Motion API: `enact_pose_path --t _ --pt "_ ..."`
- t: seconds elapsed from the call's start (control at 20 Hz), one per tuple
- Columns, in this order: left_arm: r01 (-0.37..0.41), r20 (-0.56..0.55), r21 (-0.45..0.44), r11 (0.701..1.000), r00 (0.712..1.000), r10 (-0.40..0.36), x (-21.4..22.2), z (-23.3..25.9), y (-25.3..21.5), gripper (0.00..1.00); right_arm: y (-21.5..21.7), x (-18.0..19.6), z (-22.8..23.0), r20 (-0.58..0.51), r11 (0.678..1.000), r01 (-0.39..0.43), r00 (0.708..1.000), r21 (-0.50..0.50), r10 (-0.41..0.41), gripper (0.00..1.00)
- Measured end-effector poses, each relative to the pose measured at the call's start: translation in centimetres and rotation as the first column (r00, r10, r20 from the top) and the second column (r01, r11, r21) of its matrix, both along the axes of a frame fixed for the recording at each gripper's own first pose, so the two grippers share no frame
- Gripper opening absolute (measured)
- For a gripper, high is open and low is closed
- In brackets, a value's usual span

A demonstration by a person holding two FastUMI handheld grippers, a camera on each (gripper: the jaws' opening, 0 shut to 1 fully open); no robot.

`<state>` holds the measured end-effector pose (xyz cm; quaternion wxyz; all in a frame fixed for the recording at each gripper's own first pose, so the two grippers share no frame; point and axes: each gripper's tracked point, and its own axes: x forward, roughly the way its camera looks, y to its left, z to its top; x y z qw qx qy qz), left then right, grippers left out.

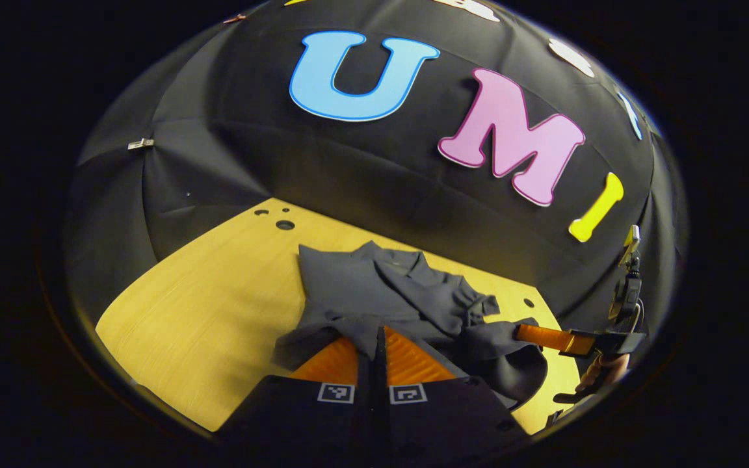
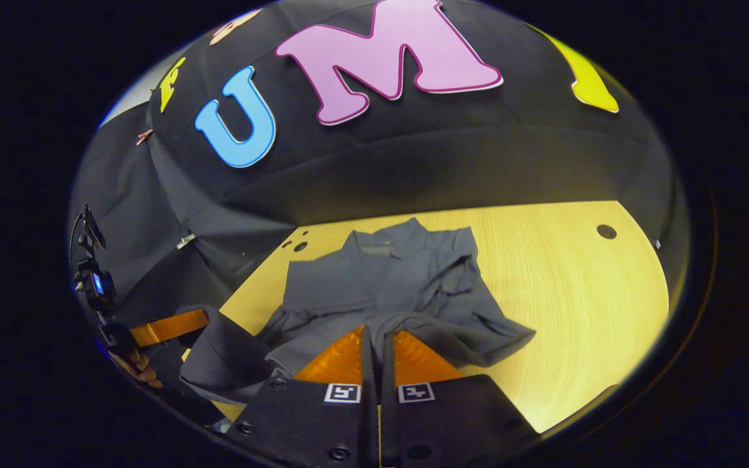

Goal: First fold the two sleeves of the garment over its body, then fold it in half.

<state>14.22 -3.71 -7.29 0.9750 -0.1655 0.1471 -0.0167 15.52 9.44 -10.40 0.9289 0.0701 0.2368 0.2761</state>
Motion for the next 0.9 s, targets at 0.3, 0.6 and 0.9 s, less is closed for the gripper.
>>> enact_pose_path --t 0.3,0.6,0.9 --pt "-0.038 0.07 -0.039 0.999 0.997 0.04 7.6 3.6 2.7 0.05 1.6 7.1 3.4 0.113 0.998 0.052 0.992 0.045 -0.057 0.06" --pt "-0.095 0.102 -0.088 0.992 0.989 0.104 16.5 4.6 6.1 0.05 2.9 14.8 5.4 0.207 0.991 0.117 0.97 0.065 -0.128 0.06" --pt "-0.108 0.058 -0.179 0.978 0.991 0.12 24.6 1.9 7.9 0.05 3.2 21.2 2.1 0.213 0.976 0.215 0.952 0.044 -0.219 0.06"
